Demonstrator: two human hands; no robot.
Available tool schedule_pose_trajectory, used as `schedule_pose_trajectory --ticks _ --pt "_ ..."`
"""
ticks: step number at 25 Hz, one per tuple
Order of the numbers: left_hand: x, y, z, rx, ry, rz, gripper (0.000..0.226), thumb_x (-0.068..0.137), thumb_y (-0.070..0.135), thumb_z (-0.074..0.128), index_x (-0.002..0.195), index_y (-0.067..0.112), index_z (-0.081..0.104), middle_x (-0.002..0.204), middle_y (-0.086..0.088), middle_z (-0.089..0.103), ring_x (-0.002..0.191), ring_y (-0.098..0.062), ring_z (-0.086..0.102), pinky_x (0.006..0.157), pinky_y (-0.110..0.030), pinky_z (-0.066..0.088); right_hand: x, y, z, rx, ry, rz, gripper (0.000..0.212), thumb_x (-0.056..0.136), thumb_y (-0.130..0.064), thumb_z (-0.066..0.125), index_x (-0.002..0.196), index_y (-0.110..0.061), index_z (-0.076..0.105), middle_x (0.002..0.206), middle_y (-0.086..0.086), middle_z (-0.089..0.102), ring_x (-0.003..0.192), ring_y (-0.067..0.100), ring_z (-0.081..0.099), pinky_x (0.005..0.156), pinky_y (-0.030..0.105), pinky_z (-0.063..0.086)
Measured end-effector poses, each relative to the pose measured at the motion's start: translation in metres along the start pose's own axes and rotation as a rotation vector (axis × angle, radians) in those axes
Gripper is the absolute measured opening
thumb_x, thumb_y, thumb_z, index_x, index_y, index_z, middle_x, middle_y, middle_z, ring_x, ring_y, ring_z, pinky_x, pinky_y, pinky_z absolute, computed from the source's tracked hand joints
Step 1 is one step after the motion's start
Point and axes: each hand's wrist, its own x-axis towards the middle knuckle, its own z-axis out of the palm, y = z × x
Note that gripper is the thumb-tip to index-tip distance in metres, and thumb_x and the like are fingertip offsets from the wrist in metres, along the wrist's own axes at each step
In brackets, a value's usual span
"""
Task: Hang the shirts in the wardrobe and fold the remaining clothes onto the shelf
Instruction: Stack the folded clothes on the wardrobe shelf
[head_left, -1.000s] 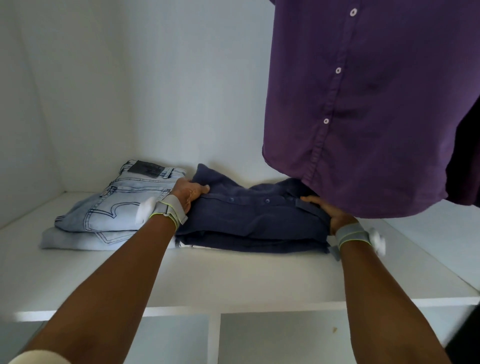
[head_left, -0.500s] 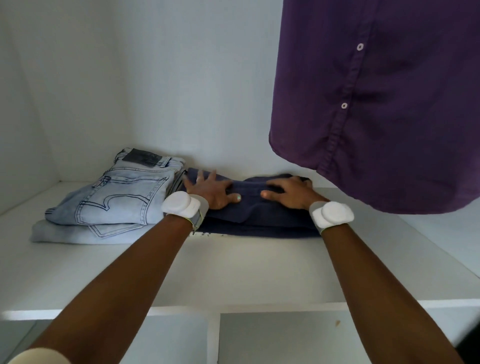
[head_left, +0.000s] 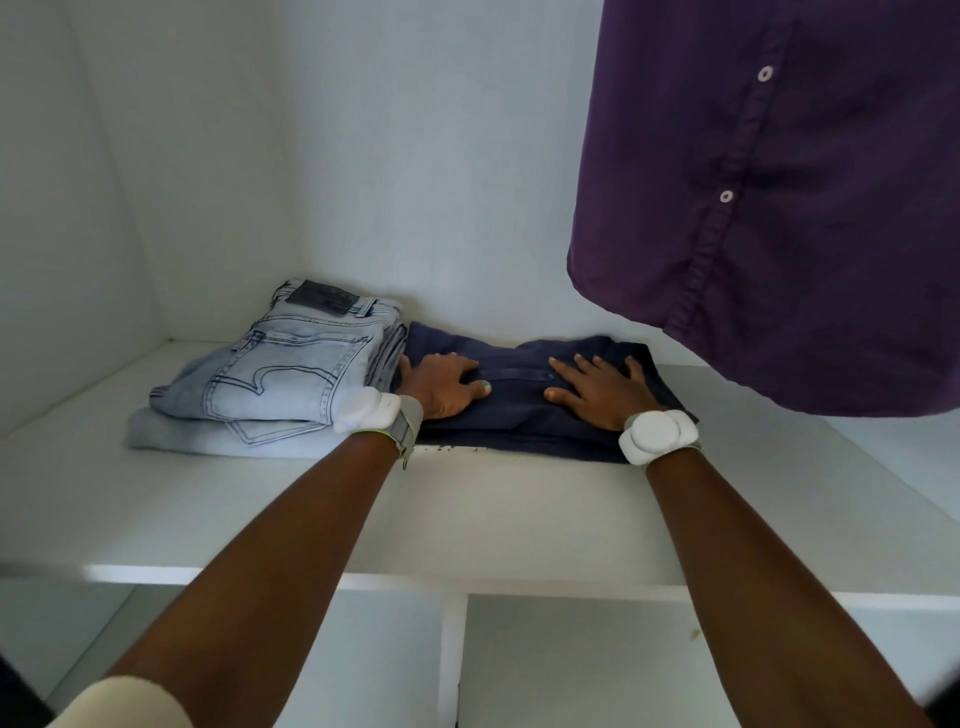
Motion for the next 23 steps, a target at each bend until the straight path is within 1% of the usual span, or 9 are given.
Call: schedule_pose_trajectory --ticks 3,5,7,10,12,14,18,20,23 --pt "-0.015 0.0 -0.017 -0.276 0.294 0.079 0.021 0.089 0.028 0.062 0.104 0.018 0.073 0.11 -0.006 0.071 0.106 -0.026 0.063 0.098 -0.039 0.047 -0.004 -0.014 -0.017 0.151 0.125 0.064 0.045 0.098 -0.053 0.039 0.129 -0.026 0.056 0.137 0.006 0.055 0.133 0.027 0.041 0.112 0.056 0.013" --pt "-0.033 0.002 -0.027 -0.386 0.402 0.124 0.016 0.089 0.021 0.062 0.095 0.017 0.075 0.094 -0.004 0.074 0.088 -0.02 0.067 0.086 -0.031 0.053 -0.012 -0.031 -0.03 0.423 0.282 0.078 0.032 0.095 -0.046 0.05 0.105 -0.022 0.069 0.114 0.003 0.067 0.116 0.027 0.054 0.106 0.05 0.03" --pt "-0.06 0.006 -0.038 -0.545 0.44 0.197 0.015 0.09 0.015 0.061 0.094 0.015 0.075 0.083 -0.001 0.072 0.071 -0.013 0.066 0.075 -0.027 0.056 -0.029 -0.052 -0.039 0.837 0.384 0.055 0.023 0.093 -0.038 0.058 0.088 -0.019 0.071 0.093 0.001 0.071 0.094 0.022 0.063 0.092 0.04 0.046" --pt "-0.108 -0.001 -0.066 -0.828 0.552 0.254 0.018 0.091 0.005 0.056 0.09 0.013 0.072 0.073 -0.004 0.069 0.054 -0.004 0.062 0.058 -0.021 0.054 -0.07 -0.108 -0.055 1.358 0.421 0.034 0.025 0.097 -0.032 0.055 0.086 -0.014 0.069 0.081 0.003 0.072 0.065 0.012 0.062 0.063 0.026 0.048" --pt "-0.148 -0.017 -0.092 -0.806 0.748 0.275 0.017 0.09 0.01 0.055 0.089 0.015 0.072 0.069 -0.002 0.07 0.058 -0.009 0.066 0.062 -0.026 0.057 -0.102 -0.159 -0.07 1.467 0.397 -0.027 0.029 0.099 -0.034 0.051 0.091 -0.013 0.069 0.078 0.004 0.072 0.061 0.013 0.062 0.058 0.022 0.047" --pt "-0.2 -0.04 -0.124 -0.61 0.899 0.359 0.019 0.089 0.014 0.053 0.09 0.013 0.072 0.07 0.0 0.071 0.064 -0.01 0.068 0.066 -0.03 0.057 -0.137 -0.224 -0.083 1.552 0.37 -0.133 0.033 0.1 -0.035 0.049 0.094 -0.01 0.071 0.075 0.004 0.071 0.062 0.015 0.062 0.058 0.024 0.046" --pt "-0.263 -0.045 -0.158 -0.13 1.194 0.589 0.019 0.086 0.009 0.054 0.094 0.01 0.072 0.089 -0.004 0.07 0.086 -0.025 0.061 0.078 -0.033 0.048 -0.163 -0.293 -0.091 1.729 0.33 -0.267 0.028 0.101 -0.026 0.049 0.085 -0.015 0.07 0.071 0.002 0.069 0.063 0.015 0.062 0.059 0.029 0.048" --pt "-0.31 -0.074 -0.18 0.057 1.336 0.521 0.023 0.081 0.007 0.058 0.1 0.011 0.07 0.104 -0.008 0.066 0.101 -0.028 0.057 0.085 -0.036 0.045 -0.185 -0.348 -0.09 1.751 0.272 -0.329 0.02 0.099 -0.015 0.05 0.092 -0.012 0.068 0.075 0.001 0.069 0.066 0.014 0.063 0.062 0.032 0.048" --pt "-0.336 -0.115 -0.193 0.094 1.417 0.301 0.038 0.083 0.013 0.059 0.121 0.011 0.062 0.134 -0.014 0.054 0.128 -0.032 0.045 0.107 -0.039 0.033 -0.203 -0.389 -0.083 1.695 0.156 -0.424 0.018 0.096 -0.015 0.057 0.113 -0.012 0.063 0.093 -0.001 0.071 0.084 0.015 0.068 0.069 0.029 0.051"
